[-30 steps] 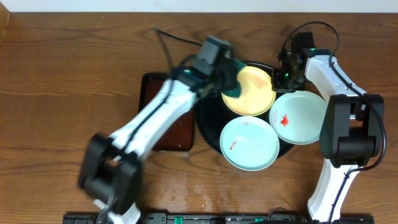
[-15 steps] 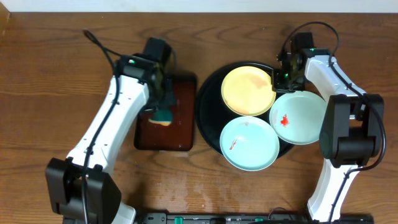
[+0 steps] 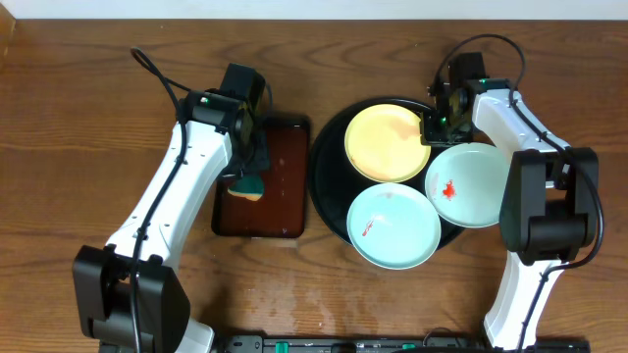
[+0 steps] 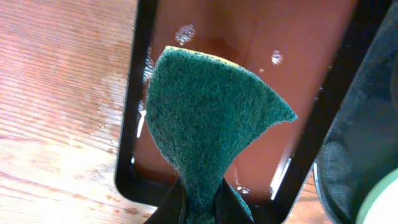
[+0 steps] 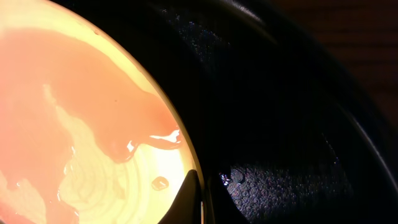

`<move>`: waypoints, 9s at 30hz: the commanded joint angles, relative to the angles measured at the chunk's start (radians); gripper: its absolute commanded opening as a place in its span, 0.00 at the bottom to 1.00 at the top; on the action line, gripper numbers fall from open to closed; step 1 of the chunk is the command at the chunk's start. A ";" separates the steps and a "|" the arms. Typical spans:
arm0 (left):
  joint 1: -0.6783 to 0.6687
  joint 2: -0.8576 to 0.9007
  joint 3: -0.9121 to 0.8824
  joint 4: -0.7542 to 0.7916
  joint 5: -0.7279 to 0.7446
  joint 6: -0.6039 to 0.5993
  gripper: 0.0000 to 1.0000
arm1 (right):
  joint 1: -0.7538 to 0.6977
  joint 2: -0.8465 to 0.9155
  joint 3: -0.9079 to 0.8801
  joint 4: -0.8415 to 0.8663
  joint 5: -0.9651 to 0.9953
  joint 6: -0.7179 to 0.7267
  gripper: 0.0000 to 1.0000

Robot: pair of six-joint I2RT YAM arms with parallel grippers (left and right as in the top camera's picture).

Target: Clean dirty plates on tray and stack at the side

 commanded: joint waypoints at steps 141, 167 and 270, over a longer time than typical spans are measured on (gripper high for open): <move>0.193 -0.127 -0.004 0.309 0.393 0.031 0.08 | 0.254 -0.244 0.190 -0.069 0.128 0.154 0.01; -0.266 0.212 -0.004 0.919 0.108 -0.007 0.08 | 0.109 -0.242 -0.235 0.245 0.126 0.133 0.01; -0.202 -0.076 0.003 0.341 -0.092 -0.009 0.08 | 0.099 -0.242 -0.293 0.320 0.133 0.133 0.01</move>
